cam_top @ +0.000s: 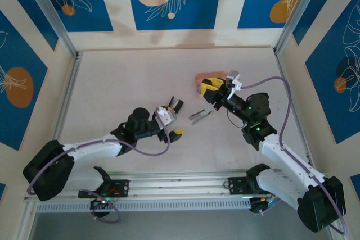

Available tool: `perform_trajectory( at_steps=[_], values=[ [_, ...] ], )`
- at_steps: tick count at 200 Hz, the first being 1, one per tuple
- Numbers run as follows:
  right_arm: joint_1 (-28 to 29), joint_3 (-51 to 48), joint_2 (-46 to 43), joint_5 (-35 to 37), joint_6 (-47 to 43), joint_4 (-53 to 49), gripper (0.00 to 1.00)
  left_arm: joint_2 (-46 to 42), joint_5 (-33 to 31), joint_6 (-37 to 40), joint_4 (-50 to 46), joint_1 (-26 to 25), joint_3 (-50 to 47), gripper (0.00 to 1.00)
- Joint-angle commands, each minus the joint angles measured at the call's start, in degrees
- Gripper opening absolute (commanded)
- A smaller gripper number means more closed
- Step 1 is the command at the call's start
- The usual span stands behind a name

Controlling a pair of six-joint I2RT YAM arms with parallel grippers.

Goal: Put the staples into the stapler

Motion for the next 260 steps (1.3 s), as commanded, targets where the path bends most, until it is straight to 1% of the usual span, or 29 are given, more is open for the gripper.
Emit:
perform_trajectory(
  at_steps=[1, 18, 29, 60, 73, 90, 116, 159, 196, 215, 260],
  values=[
    [-1.0, 0.8, -1.9, -3.8, -2.1, -0.2, 0.00, -1.8, -0.1, 1.8, -4.5, 0.4, 1.0, 0.90],
    [-1.6, 2.0, -1.5, -8.9, -3.6, -3.1, 0.00, -3.0, 2.5, 1.7, -5.1, 0.5, 2.4, 0.89],
    [-1.8, 3.0, -1.1, -12.6, -5.1, -4.9, 0.00, -3.4, 5.9, 2.4, -6.3, 0.4, 4.1, 0.88],
    [-2.5, 6.4, 1.6, -27.0, -9.1, -9.3, 0.00, -2.8, 14.6, 4.6, -7.7, 0.4, 9.0, 0.86],
    [-2.5, 6.9, 2.9, -30.0, -8.8, -8.2, 0.00, -1.6, 18.0, 5.0, -9.5, 0.4, 11.5, 0.85],
    [-2.4, 6.2, 4.3, -32.1, -6.7, -3.5, 0.00, -0.1, 21.3, 4.4, -10.3, 0.3, 13.7, 0.83],
    [-2.3, 5.1, 5.9, -32.4, -3.0, 3.5, 0.00, 0.8, 23.4, 2.0, -6.6, -0.3, 14.0, 0.80],
    [-1.5, 3.8, 8.9, -31.9, 3.9, 14.3, 0.00, 3.7, 23.6, -0.4, -1.6, -1.3, 14.2, 0.76],
    [0.0, 4.2, 11.0, -31.9, 6.1, 17.9, 0.00, 6.7, 22.7, -4.4, 4.8, -1.5, 14.1, 0.69],
    [0.7, 4.6, 11.8, -31.7, 6.4, 18.5, 0.00, 8.0, 22.1, -5.0, 5.1, -1.5, 14.9, 0.67],
    [1.8, 5.1, 13.4, -31.3, 7.6, 20.7, 0.00, 9.7, 23.6, -6.1, 7.2, -1.5, 15.4, 0.59]
  ],
)
